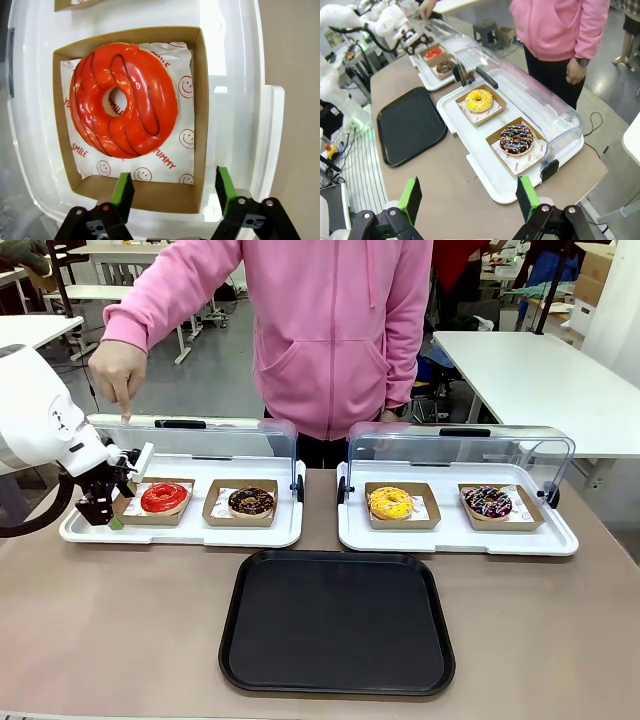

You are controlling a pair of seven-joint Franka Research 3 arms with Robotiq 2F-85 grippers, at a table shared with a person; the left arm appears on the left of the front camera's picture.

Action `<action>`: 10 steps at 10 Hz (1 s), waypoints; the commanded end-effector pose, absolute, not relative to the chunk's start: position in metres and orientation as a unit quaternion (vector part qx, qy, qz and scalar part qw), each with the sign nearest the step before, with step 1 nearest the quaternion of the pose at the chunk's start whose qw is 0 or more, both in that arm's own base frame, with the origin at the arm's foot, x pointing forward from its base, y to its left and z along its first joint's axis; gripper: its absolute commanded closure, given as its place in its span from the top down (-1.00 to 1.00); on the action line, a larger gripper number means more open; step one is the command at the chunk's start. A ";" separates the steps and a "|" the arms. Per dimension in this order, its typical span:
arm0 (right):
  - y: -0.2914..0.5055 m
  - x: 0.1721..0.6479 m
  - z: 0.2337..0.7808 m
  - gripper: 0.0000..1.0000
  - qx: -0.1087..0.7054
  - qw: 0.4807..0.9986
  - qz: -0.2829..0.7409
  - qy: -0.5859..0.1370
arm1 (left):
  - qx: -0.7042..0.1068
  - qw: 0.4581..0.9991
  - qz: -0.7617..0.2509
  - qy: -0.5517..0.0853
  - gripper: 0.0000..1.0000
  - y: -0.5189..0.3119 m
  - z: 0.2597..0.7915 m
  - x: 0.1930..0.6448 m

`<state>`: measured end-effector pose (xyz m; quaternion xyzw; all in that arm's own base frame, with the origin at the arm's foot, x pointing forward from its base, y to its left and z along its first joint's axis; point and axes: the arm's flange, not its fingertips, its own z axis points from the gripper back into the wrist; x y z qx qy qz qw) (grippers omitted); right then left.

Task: Move the first donut from the left to the tray.
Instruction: Pick up the Paper togo box containing the Donut indicated by the person and place it on the Handle tray.

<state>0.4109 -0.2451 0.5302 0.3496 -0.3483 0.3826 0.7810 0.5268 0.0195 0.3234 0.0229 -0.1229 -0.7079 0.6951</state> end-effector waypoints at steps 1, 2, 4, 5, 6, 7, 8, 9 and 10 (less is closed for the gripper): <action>-0.245 0.411 0.532 1.00 0.350 0.779 0.384 -0.351 | 0.030 0.700 -0.705 -0.112 -0.89 0.017 0.323 0.529; -0.245 0.411 0.532 1.00 0.350 0.779 0.384 -0.351 | 0.029 0.700 -0.706 -0.109 -0.28 0.017 0.324 0.529; -0.245 0.411 0.532 1.00 0.350 0.779 0.384 -0.351 | 0.028 0.698 -0.708 -0.105 -1.00 0.017 0.323 0.529; -0.245 0.411 0.532 1.00 0.350 0.779 0.384 -0.351 | 0.028 0.697 -0.710 -0.100 -1.00 0.017 0.323 0.529; -0.245 0.411 0.532 1.00 0.350 0.779 0.384 -0.351 | 0.027 0.696 -0.711 -0.097 -1.00 0.017 0.323 0.528; -0.245 0.411 0.532 1.00 0.350 0.779 0.384 -0.351 | 0.025 0.695 -0.712 -0.095 -1.00 0.016 0.323 0.527; -0.245 0.411 0.532 1.00 0.350 0.779 0.384 -0.351 | 0.027 0.696 -0.712 -0.090 -1.00 0.016 0.322 0.526; -0.245 0.411 0.532 1.00 0.350 0.779 0.384 -0.351 | 0.025 0.693 -0.716 -0.087 -1.00 0.016 0.322 0.526; -0.245 0.411 0.532 1.00 0.350 0.779 0.384 -0.351 | 0.031 0.694 -0.715 -0.086 -1.00 0.015 0.320 0.527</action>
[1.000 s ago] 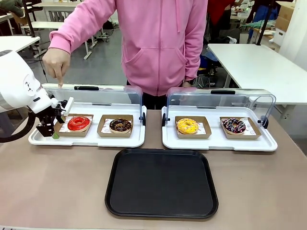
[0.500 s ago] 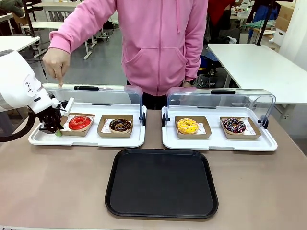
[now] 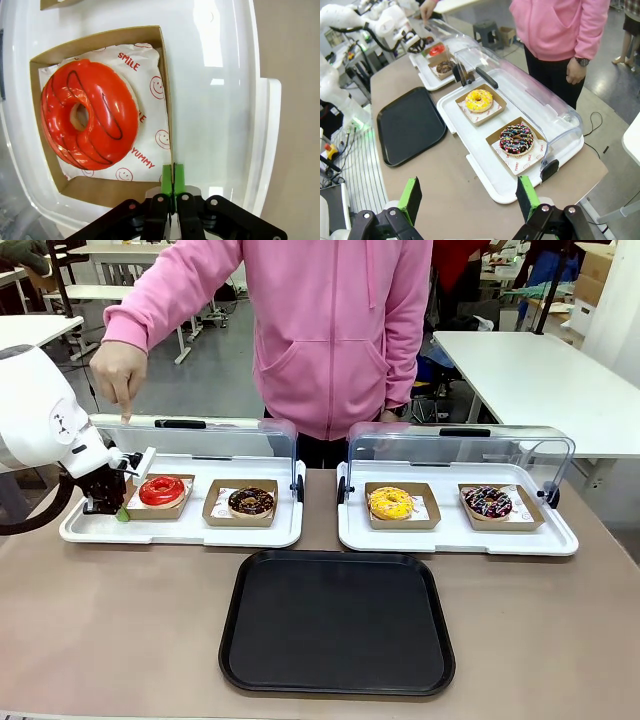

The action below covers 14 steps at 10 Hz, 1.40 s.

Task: Move the first donut from the left to the tray.
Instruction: Pick up the Paper togo box containing the Donut indicated by the person and place it on the Handle tray.

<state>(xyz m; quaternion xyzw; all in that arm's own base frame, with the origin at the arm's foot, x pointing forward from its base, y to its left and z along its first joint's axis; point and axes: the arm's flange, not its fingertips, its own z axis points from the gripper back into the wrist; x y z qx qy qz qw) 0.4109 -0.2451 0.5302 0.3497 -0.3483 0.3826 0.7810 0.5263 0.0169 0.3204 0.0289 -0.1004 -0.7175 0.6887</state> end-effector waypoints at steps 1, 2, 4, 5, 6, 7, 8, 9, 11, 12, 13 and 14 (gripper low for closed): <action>-0.245 0.411 0.532 1.00 0.350 0.779 0.384 -0.351 | 0.013 0.691 -0.716 -0.096 -1.00 0.015 0.316 0.528; -0.245 0.411 0.532 1.00 0.350 0.779 0.384 -0.351 | 0.029 0.689 -0.717 -0.100 -1.00 0.017 0.320 0.526; -0.245 0.411 0.532 1.00 0.350 0.779 0.384 -0.351 | 0.029 0.689 -0.717 -0.100 -1.00 0.017 0.320 0.526; -0.245 0.411 0.532 1.00 0.350 0.779 0.384 -0.351 | 0.029 0.689 -0.717 -0.100 -1.00 0.017 0.320 0.526; -0.245 0.411 0.532 1.00 0.350 0.779 0.384 -0.351 | 0.029 0.689 -0.717 -0.100 -1.00 0.017 0.320 0.526; -0.245 0.411 0.532 1.00 0.350 0.779 0.384 -0.351 | 0.028 0.688 -0.718 -0.101 -0.97 0.016 0.320 0.527; -0.245 0.411 0.532 1.00 0.350 0.779 0.384 -0.351 | 0.038 0.695 -0.709 -0.116 -0.97 0.012 0.333 0.520; -0.245 0.411 0.532 1.00 0.350 0.779 0.384 -0.351 | 0.049 0.698 -0.702 -0.134 -0.97 0.009 0.351 0.511; -0.245 0.411 0.532 1.00 0.350 0.779 0.384 -0.351 | 0.069 0.694 -0.700 -0.152 -0.97 -0.005 0.379 0.496; -0.245 0.411 0.532 1.00 0.350 0.779 0.384 -0.351 | 0.075 0.694 -0.699 -0.157 -0.97 -0.015 0.390 0.489; -0.245 0.411 0.532 1.00 0.350 0.779 0.384 -0.351 | 0.075 0.699 -0.692 -0.163 -0.97 -0.023 0.404 0.482; -0.245 0.411 0.532 1.00 0.350 0.779 0.384 -0.351 | 0.074 0.692 -0.699 -0.165 -0.97 -0.038 0.416 0.470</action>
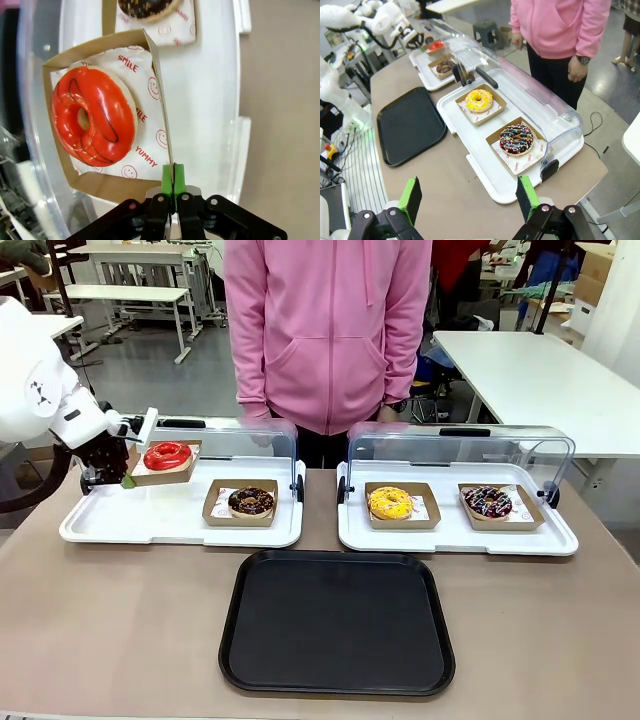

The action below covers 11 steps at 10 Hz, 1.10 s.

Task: Move the first donut from the left to the tray.
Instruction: Pick up the Paper togo box containing the Donut indicated by the person and place it on the Handle tray.

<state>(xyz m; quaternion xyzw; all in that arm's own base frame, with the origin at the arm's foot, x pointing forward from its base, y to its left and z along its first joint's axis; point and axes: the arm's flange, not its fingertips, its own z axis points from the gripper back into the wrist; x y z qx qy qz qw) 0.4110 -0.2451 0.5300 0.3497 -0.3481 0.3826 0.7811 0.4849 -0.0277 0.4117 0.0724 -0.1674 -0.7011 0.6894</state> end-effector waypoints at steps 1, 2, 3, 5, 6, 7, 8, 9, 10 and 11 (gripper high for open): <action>-0.245 0.411 0.532 1.00 0.350 0.779 0.384 -0.351 | 0.073 0.691 -0.701 -0.159 -0.97 -0.057 0.425 0.456; -0.245 0.411 0.532 1.00 0.350 0.779 0.384 -0.351 | 0.067 0.690 -0.705 -0.151 -0.97 -0.076 0.430 0.442; -0.245 0.411 0.532 1.00 0.350 0.779 0.384 -0.351 | 0.059 0.686 -0.712 -0.137 -0.97 -0.098 0.433 0.428; -0.245 0.411 0.532 1.00 0.350 0.779 0.384 -0.351 | 0.057 0.686 -0.716 -0.117 -0.97 -0.141 0.431 0.400; -0.245 0.411 0.532 1.00 0.350 0.779 0.384 -0.351 | 0.064 0.679 -0.721 -0.122 -0.97 -0.158 0.432 0.383; -0.245 0.411 0.532 1.00 0.350 0.779 0.384 -0.351 | 0.080 0.656 -0.739 -0.130 -0.97 -0.170 0.432 0.363; -0.245 0.411 0.532 1.00 0.350 0.779 0.384 -0.351 | 0.076 0.680 -0.717 -0.132 -0.97 -0.171 0.434 0.351; -0.245 0.411 0.532 1.00 0.350 0.779 0.384 -0.351 | 0.056 0.666 -0.733 -0.123 -0.97 -0.171 0.430 0.378; -0.245 0.411 0.532 1.00 0.350 0.779 0.384 -0.351 | 0.056 0.666 -0.733 -0.123 -0.97 -0.171 0.430 0.378; -0.245 0.411 0.532 1.00 0.350 0.779 0.384 -0.351 | 0.056 0.666 -0.733 -0.123 -0.97 -0.171 0.430 0.378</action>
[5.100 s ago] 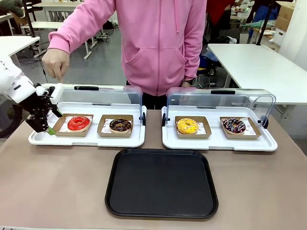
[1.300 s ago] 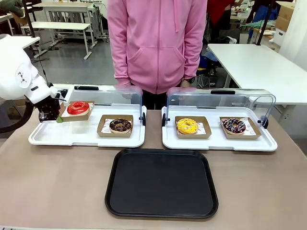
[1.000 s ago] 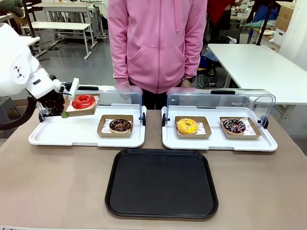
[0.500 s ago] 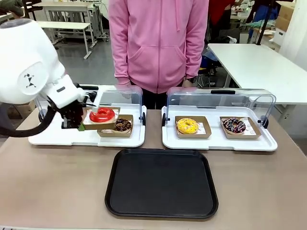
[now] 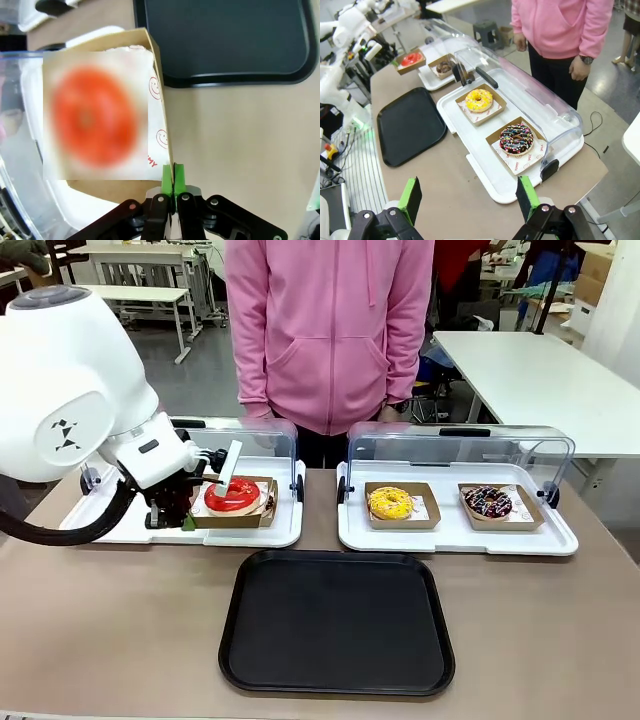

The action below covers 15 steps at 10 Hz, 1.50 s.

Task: Move the first donut from the left to the tray.
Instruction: Pick up the Paper togo box containing the Donut indicated by the person and place it on the Handle tray.

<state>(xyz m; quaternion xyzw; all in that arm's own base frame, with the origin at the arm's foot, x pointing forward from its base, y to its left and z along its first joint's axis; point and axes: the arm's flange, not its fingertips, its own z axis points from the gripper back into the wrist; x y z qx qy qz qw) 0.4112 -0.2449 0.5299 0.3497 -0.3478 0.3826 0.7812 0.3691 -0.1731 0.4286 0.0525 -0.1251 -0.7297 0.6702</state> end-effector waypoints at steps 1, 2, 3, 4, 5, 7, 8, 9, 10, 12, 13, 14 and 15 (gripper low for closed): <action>-0.245 0.411 0.532 1.00 0.350 0.779 0.384 -0.351 | 0.056 0.666 -0.733 -0.123 -0.97 -0.171 0.430 0.378; -0.245 0.411 0.532 1.00 0.350 0.779 0.384 -0.351 | 0.053 0.670 -0.730 -0.125 -0.97 -0.173 0.429 0.369; -0.245 0.411 0.532 1.00 0.350 0.779 0.384 -0.351 | 0.061 0.649 -0.746 -0.136 -0.97 -0.205 0.417 0.348; -0.245 0.411 0.532 1.00 0.350 0.779 0.384 -0.351 | 0.043 0.618 -0.765 -0.175 -0.97 -0.243 0.406 0.324; -0.245 0.411 0.532 1.00 0.350 0.779 0.384 -0.351 | 0.023 0.617 -0.764 -0.187 -0.97 -0.271 0.396 0.303; -0.245 0.411 0.532 1.00 0.350 0.779 0.384 -0.351 | 0.023 0.618 -0.760 -0.201 -0.97 -0.319 0.377 0.262; -0.245 0.411 0.532 1.00 0.350 0.779 0.384 -0.351 | 0.031 0.626 -0.754 -0.196 -0.97 -0.336 0.373 0.243; -0.245 0.411 0.532 1.00 0.350 0.779 0.384 -0.351 | 0.032 0.643 -0.744 -0.177 -0.97 -0.347 0.370 0.235; -0.245 0.411 0.532 1.00 0.350 0.779 0.384 -0.351 | 0.043 0.659 -0.733 -0.164 -0.97 -0.352 0.367 0.227; -0.245 0.411 0.532 1.00 0.350 0.779 0.384 -0.351 | 0.058 0.669 -0.724 -0.158 -0.97 -0.357 0.359 0.216; -0.245 0.411 0.532 1.00 0.350 0.779 0.384 -0.351 | 0.070 0.664 -0.726 -0.165 -0.97 -0.359 0.355 0.212; -0.245 0.411 0.532 1.00 0.350 0.779 0.384 -0.351 | 0.073 0.657 -0.733 -0.158 -0.97 -0.359 0.348 0.214; -0.245 0.411 0.532 1.00 0.350 0.779 0.384 -0.351 | 0.076 0.656 -0.736 -0.153 -0.97 -0.359 0.342 0.216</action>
